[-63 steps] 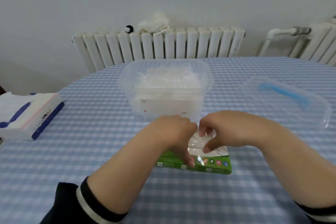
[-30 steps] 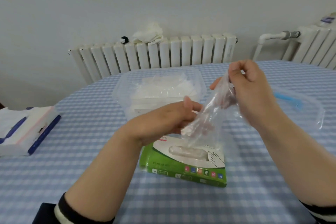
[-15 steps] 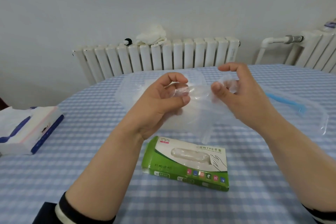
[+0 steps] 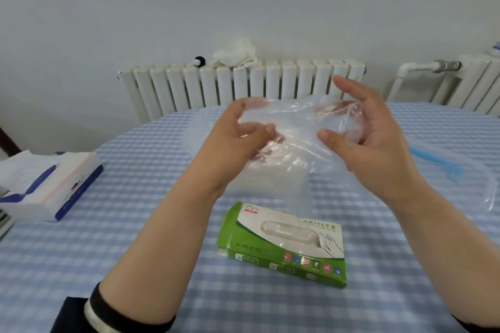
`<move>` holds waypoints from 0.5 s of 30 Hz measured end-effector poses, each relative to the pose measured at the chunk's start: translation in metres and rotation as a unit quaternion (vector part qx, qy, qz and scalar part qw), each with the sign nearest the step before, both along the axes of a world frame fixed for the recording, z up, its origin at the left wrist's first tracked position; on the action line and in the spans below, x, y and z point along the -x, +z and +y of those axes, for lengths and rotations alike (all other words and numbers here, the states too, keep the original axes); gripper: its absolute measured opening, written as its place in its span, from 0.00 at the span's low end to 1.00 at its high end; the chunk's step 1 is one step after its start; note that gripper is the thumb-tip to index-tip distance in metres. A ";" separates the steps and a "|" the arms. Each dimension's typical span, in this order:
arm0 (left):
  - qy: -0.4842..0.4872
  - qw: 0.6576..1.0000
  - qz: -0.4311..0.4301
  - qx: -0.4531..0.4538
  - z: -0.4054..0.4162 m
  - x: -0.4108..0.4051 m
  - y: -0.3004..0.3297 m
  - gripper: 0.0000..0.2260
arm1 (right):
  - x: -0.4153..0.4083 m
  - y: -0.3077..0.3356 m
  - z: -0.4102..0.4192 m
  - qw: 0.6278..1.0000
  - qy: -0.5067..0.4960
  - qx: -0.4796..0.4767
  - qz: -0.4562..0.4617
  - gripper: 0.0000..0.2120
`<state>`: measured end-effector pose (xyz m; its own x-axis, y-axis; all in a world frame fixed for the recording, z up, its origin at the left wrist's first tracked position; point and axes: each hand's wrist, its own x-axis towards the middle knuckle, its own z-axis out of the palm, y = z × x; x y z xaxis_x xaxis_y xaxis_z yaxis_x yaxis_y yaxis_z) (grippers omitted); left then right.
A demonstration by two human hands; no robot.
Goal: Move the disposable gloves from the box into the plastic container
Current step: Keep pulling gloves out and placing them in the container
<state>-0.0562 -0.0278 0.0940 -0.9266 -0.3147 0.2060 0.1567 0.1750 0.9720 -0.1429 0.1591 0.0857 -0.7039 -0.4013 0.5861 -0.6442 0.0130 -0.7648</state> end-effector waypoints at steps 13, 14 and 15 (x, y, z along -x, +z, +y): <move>0.200 0.868 -0.185 0.415 -0.067 0.057 -0.002 0.31 | 0.079 0.009 -0.092 0.892 -0.121 -0.429 0.075 0.33; 0.200 0.846 -0.211 0.447 -0.071 0.059 -0.002 0.31 | 0.081 0.008 -0.098 0.875 -0.127 -0.456 0.100 0.32; 0.199 0.824 -0.228 0.479 -0.073 0.062 -0.003 0.32 | 0.081 0.006 -0.101 0.861 -0.133 -0.476 0.123 0.32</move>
